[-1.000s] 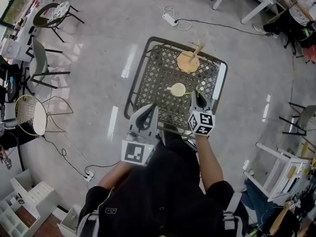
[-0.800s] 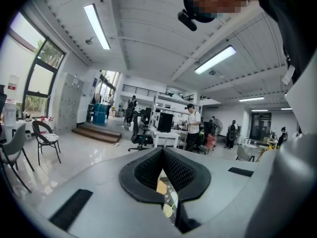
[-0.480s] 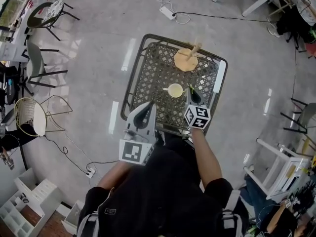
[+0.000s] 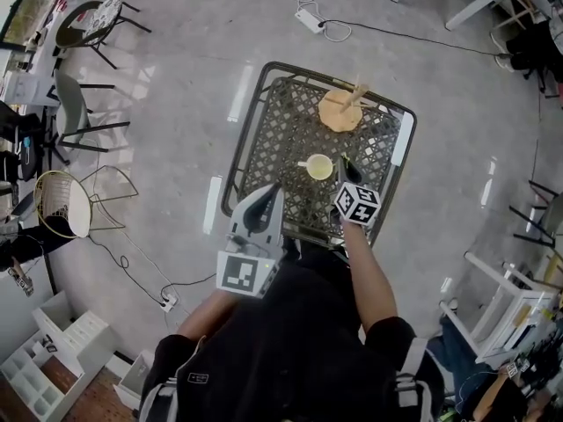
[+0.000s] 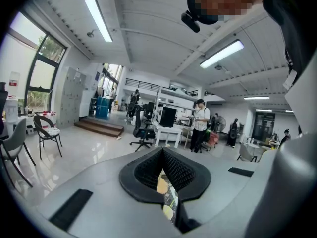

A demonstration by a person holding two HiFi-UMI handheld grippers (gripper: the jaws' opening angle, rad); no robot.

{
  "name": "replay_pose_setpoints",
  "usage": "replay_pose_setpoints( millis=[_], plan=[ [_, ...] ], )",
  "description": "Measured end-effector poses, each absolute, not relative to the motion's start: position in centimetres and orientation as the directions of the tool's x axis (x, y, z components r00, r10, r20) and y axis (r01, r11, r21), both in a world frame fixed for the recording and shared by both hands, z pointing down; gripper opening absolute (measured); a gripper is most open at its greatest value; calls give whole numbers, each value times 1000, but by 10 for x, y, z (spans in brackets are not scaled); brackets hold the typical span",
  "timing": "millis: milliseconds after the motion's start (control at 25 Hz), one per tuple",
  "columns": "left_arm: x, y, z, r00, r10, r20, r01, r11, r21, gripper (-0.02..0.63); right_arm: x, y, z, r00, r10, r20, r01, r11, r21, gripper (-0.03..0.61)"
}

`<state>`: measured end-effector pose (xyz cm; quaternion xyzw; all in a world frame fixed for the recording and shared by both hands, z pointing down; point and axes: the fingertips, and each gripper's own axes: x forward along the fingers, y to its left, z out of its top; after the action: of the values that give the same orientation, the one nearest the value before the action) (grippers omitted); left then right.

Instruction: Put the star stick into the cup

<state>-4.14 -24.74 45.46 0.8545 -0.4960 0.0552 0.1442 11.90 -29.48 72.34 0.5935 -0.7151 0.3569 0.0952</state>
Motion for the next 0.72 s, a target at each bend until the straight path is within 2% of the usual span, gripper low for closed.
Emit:
replay_pose_setpoints(
  millis=[720],
  plan=[
    [-40, -262, 458, 510, -824, 249, -859, -469, 207, 15, 144, -324, 748, -277, -741, 612, -897, -29, -440, 23]
  ],
)
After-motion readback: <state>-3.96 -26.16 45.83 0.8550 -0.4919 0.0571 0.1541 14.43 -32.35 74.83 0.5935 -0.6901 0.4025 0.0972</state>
